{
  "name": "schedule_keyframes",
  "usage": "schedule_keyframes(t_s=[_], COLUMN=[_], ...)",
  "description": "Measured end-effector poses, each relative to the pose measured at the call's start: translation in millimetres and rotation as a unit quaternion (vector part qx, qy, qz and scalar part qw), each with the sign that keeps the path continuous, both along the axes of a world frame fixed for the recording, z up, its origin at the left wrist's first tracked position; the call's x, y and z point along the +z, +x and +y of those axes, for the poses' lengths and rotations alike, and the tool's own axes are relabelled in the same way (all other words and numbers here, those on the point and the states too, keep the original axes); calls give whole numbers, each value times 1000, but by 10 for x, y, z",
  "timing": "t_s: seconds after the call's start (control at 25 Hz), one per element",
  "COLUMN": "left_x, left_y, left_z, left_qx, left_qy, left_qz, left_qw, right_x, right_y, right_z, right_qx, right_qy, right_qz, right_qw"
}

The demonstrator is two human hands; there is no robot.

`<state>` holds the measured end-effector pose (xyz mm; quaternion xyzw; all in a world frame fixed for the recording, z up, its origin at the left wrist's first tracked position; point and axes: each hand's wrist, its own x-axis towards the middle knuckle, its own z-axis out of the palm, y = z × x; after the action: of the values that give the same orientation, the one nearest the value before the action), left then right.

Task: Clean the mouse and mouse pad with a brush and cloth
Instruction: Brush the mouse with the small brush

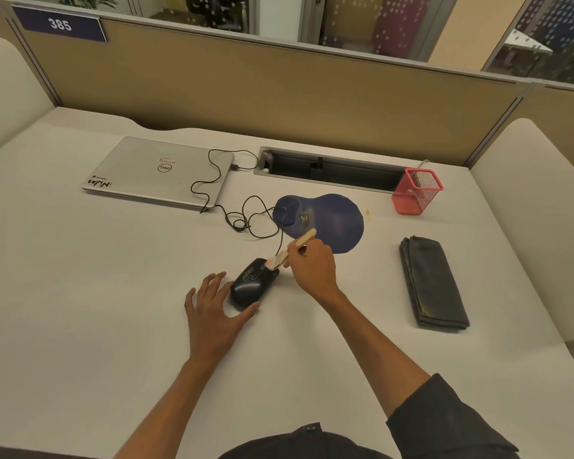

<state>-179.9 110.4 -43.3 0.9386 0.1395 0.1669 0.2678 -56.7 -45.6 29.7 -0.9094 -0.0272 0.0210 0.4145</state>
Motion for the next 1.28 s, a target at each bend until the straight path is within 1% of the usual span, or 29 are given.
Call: schedule_keyframes(t_s=[0.08,0.24,0.44,0.64,0.88,1.0,1.08,1.16,1.28], left_x=[7,14,9,0,0,0,2,4,20], left_y=[1,-4,-2,-6,0,-6,-7,-9,-6], left_z=[-4,-11,-15,-18,-20,-18,-13,-12,-18], left_qx=[0,-2,0,-1,0,-2,-2,-3,-2], left_qy=[1,2,9,13,10,10,10,13,18], left_qz=[2,-4,-6,-2,5,7,11,10,11], left_qw=[1000,1000,1000,1000,1000,1000,1000,1000,1000], right_x=[49,93,18,74,-2,84,120,126,141], right_y=[20,-47,-211,-83,-141,-72,-4,12,32], right_z=[-41,-13,4,2,26,28,44,63,16], right_qx=[-4,-54,-11,-49,24,9,16,60,137], right_qy=[17,28,42,22,-5,-38,-59,-75,-132], right_qz=[16,6,8,-10,-1,-60,-75,-62,-79], right_qw=[1000,998,999,998,1000,997,995,993,979])
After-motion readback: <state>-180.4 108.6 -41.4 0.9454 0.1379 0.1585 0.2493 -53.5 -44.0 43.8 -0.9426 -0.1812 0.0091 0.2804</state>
